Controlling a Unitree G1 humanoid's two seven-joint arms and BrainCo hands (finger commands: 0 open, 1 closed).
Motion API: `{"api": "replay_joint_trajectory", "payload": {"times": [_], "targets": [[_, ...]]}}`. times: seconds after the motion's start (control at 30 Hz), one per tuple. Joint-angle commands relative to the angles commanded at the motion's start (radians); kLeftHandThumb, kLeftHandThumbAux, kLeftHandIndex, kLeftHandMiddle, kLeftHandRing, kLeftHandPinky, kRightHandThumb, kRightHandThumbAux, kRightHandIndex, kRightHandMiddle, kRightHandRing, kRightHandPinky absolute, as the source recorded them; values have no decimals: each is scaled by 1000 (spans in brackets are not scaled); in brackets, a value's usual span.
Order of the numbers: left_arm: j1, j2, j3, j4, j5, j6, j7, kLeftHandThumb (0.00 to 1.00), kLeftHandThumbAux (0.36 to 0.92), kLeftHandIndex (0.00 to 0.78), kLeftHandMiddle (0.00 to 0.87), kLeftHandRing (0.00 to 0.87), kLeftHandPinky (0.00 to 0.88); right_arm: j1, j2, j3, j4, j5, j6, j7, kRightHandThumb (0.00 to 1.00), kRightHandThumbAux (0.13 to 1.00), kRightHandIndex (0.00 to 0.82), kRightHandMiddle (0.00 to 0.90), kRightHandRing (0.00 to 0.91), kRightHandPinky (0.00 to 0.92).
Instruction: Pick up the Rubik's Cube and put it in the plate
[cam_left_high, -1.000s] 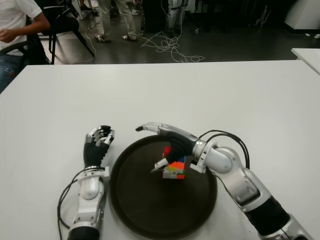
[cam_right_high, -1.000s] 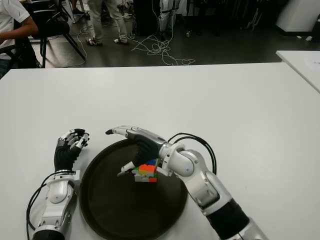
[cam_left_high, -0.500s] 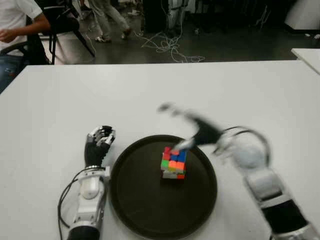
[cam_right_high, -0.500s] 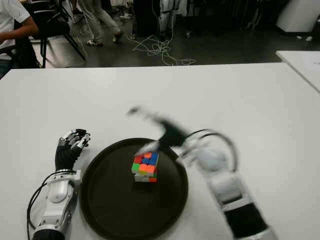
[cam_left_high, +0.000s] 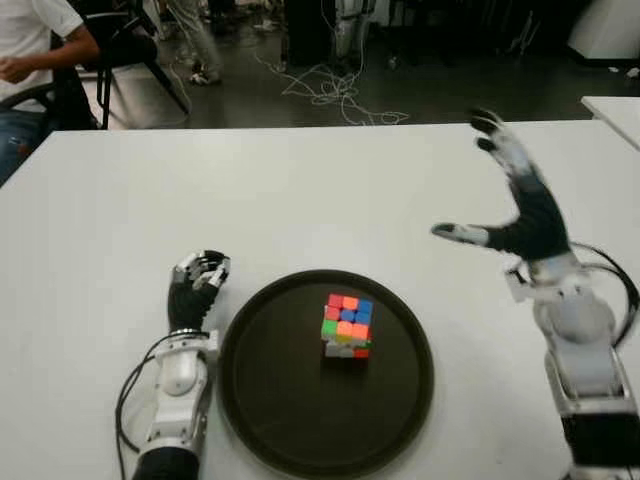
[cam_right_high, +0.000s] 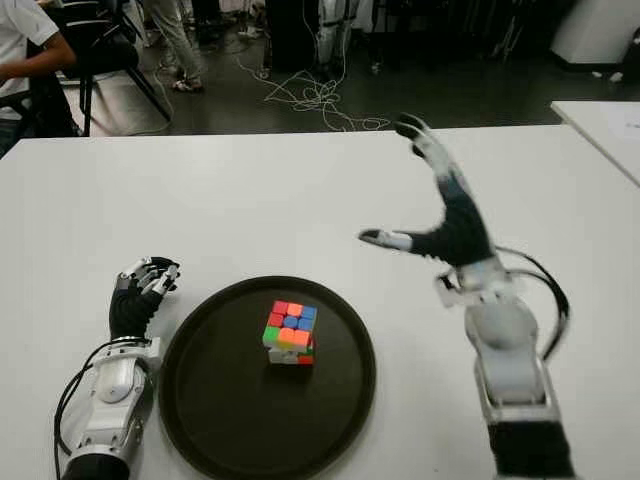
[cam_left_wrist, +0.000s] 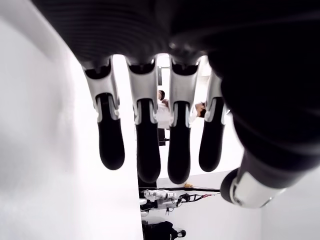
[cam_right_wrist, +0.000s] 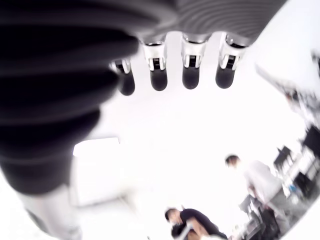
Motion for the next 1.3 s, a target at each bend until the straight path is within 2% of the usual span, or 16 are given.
{"api": "replay_joint_trajectory", "payload": {"times": [0.07,0.2,0.4,0.47,0.67,0.87,0.93,1.07,1.1,1.17,1.3], "targets": [[0,-1,3,-2,-2,6,0,836,673,429,457,440,458,8,19,3,16,-24,-7,-36,0,817,0,0,0,0],[1,-1,6,-6,-2,22,1,835,673,422,466,462,478,30,21,-9,119,-54,-64,-96,0,848,0,0,0,0],[-1,5,8,-8,22,29,34,836,671,417,484,545,566,126,37,4,185,-56,-101,-125,0,892,0,3,0,0],[-4,3,11,-4,27,21,50,836,670,411,504,604,625,150,46,13,193,-53,-100,-125,0,911,0,5,0,0],[-14,-3,19,14,43,-4,105,838,667,409,546,703,704,165,49,17,221,-25,-32,-108,0,931,1,20,0,22],[-12,1,12,8,76,9,150,840,666,417,560,755,752,204,77,19,215,-18,42,-127,0,916,29,57,30,35],[-5,0,8,-11,82,24,157,840,665,420,563,766,762,231,96,22,202,-24,61,-145,0,905,41,73,48,43],[9,-5,3,-53,87,65,161,842,664,426,574,791,785,260,128,23,183,-17,103,-176,0,868,81,133,118,117],[13,-6,2,-66,88,80,161,795,677,432,655,801,793,263,136,22,180,-11,117,-184,16,855,107,171,159,170],[29,-13,-1,-109,89,127,160,754,689,437,730,813,804,265,154,15,174,8,146,-201,42,829,150,231,221,243],[44,-16,-5,-155,84,190,148,720,699,442,798,827,815,272,167,15,161,31,178,-225,85,787,239,336,331,351]]}}
